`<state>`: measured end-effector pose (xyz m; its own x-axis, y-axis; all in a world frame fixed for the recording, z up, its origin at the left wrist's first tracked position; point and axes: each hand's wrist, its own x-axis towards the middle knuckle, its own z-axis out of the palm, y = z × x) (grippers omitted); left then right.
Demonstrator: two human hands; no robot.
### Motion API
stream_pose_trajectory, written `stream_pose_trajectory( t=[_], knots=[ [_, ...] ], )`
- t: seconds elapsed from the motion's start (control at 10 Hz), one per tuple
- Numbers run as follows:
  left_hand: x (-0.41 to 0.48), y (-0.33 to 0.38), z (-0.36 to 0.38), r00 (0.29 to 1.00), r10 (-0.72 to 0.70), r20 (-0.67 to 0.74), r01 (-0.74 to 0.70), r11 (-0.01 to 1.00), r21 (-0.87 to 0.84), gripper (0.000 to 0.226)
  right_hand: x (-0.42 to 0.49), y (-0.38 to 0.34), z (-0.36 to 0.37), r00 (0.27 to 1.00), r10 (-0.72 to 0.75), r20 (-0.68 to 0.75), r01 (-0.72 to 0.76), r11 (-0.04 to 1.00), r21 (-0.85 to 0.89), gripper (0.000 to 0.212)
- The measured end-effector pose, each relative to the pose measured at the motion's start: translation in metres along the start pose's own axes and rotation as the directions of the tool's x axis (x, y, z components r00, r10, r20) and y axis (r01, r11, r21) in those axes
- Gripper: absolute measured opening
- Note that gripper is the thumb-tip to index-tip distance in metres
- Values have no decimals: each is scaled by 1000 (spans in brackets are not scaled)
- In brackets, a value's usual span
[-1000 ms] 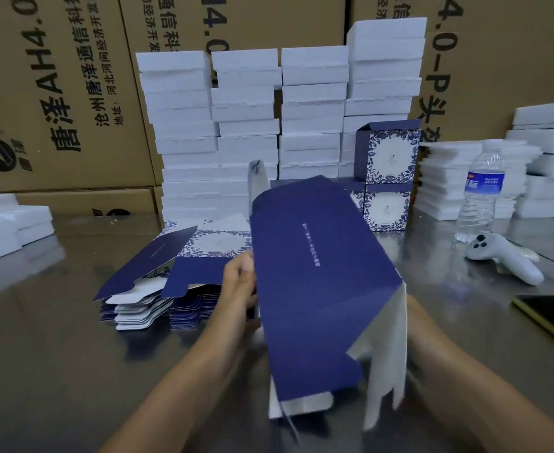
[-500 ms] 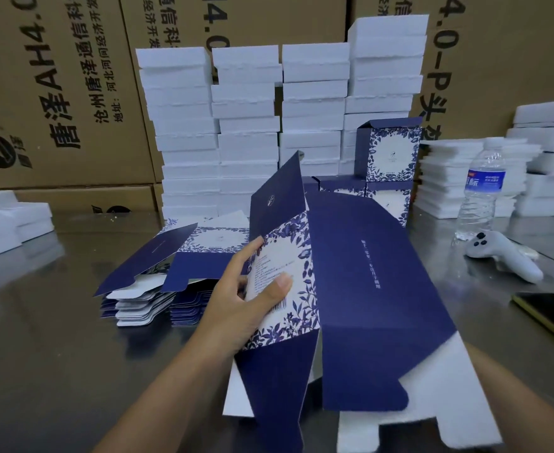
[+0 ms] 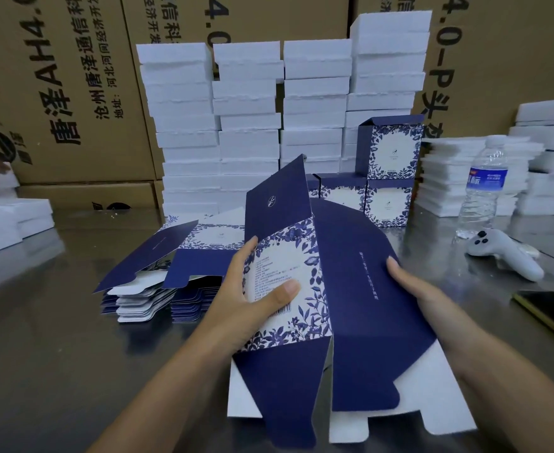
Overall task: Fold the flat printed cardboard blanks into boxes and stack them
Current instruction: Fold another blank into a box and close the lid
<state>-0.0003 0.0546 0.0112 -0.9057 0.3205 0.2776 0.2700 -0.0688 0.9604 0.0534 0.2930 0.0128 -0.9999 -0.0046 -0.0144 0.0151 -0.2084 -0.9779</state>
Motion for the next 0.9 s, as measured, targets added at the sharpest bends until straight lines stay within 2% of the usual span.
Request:
stream_pose_trajectory(
  t=[0.1, 0.2, 0.3, 0.4, 0.5, 0.7, 0.9],
  knots=[
    [3, -3, -1, 1000, -17, -8, 16, 998, -59, 68, 0, 0, 0, 997, 80, -6, -80, 995, 68, 49],
    [7, -7, -9, 996, -40, -78, 24, 980, -197, 75, -1, 1, 1, 982, 191, 2, -189, 972, 137, 39],
    [11, -4, -13, 991, -118, -68, 96, 961, -261, 91, -2, -1, 3, 975, 210, 69, -218, 965, 148, 40],
    [10, -4, -17, 997, -79, -17, 70, 950, -304, 67, 0, -1, 3, 986, 137, 97, -152, 974, 170, 42],
    [11, 2, -16, 986, -167, 18, 163, 919, -360, 71, 1, -1, 6, 994, -21, 111, 5, 990, 142, 51],
    [4, 1, -17, 980, -178, 90, 199, 846, -494, 47, 3, 1, 10, 992, -98, 77, 88, 988, 130, 53],
    [3, 1, -15, 987, -130, 95, 161, 810, -564, 51, 1, 3, 20, 994, -91, -54, 101, 968, 230, 21]
  ],
)
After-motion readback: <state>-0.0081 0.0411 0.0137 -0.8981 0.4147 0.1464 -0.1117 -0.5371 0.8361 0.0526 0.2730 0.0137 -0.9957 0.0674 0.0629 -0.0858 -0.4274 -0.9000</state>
